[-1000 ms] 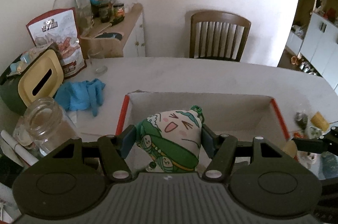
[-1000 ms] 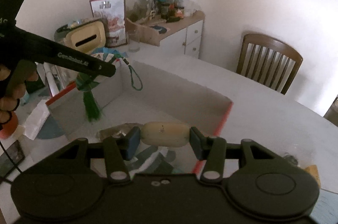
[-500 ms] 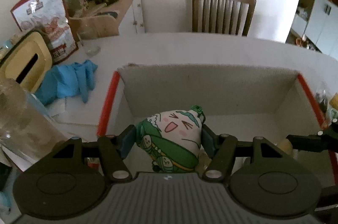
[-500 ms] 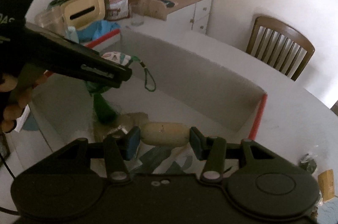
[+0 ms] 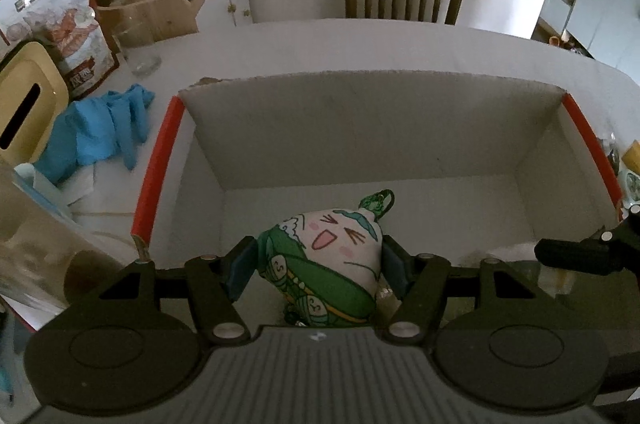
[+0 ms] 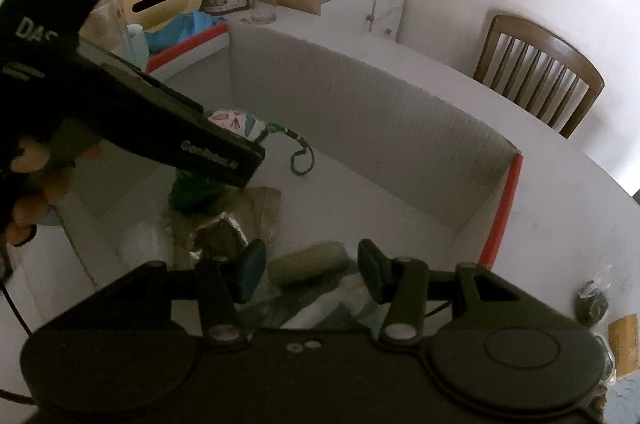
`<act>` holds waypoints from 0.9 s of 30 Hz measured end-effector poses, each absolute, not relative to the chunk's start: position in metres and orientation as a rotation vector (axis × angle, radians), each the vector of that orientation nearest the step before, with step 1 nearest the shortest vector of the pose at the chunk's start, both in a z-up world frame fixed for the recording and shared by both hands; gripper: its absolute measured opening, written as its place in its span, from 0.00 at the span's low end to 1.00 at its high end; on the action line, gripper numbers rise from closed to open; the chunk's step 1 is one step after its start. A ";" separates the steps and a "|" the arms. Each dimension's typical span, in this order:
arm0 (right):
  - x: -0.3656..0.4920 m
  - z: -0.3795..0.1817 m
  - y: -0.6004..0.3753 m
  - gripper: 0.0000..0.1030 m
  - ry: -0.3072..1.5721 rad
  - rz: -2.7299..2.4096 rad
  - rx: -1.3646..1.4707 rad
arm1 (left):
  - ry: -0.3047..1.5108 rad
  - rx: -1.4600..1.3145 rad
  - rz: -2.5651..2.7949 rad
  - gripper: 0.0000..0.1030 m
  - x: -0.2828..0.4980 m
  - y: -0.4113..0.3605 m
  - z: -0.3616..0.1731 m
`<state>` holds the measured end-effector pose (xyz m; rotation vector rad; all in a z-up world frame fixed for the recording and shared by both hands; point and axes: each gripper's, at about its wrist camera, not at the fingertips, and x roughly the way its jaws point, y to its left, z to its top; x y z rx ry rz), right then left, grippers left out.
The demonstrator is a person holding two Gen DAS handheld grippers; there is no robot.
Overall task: Organize objects
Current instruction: 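Carry the green doll into the box with the left gripper while the right gripper drops the sponge roll in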
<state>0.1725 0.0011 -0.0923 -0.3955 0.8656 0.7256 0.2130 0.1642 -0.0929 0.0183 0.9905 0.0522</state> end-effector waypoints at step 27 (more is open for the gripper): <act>0.149 -0.050 -0.043 0.59 0.782 0.738 -0.250 | 0.879 -0.019 0.005 0.70 0.156 0.147 -0.048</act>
